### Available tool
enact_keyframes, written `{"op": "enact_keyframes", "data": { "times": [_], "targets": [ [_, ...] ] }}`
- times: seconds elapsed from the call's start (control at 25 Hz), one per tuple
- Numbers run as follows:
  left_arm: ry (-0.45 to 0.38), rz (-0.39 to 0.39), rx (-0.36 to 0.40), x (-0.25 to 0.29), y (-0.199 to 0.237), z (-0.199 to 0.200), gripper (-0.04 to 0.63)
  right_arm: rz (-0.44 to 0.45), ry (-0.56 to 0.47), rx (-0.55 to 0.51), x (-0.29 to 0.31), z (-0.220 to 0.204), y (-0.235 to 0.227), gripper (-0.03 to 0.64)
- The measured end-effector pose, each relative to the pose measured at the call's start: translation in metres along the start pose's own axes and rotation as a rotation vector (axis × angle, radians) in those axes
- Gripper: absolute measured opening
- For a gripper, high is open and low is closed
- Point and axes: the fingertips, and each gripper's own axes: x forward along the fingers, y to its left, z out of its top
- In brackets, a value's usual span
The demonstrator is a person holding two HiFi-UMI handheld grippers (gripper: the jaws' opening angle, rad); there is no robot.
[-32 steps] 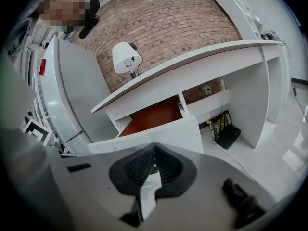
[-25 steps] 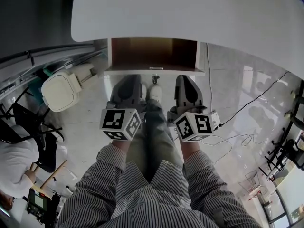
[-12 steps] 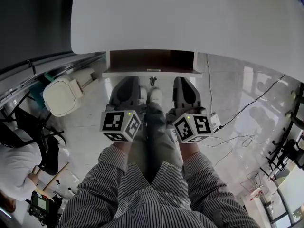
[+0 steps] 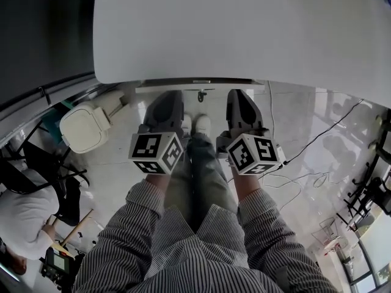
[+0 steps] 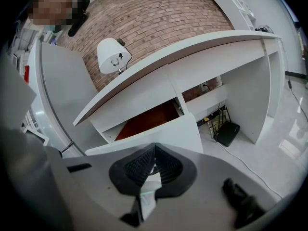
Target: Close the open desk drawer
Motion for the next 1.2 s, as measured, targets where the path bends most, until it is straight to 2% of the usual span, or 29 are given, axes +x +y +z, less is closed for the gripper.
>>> {"op": "enact_keyframes", "data": {
  "times": [0.36,0.72,1.2],
  "targets": [
    [0.02,-0.013,0.011,0.024,0.001,0.023,0.012,0.003,0.004,0.013,0.025,0.023,-0.005,0.017],
    [0.018,0.003,-0.019,0.042,0.012,0.042,0.012,0.032,0.016,-0.011,0.048,0.035,-0.002,0.017],
    [0.026,-0.003,-0.036,0.05,0.01,0.048,0.012,0.045,0.028,-0.003,0.055,0.044,-0.005,0.017]
  ]
}}
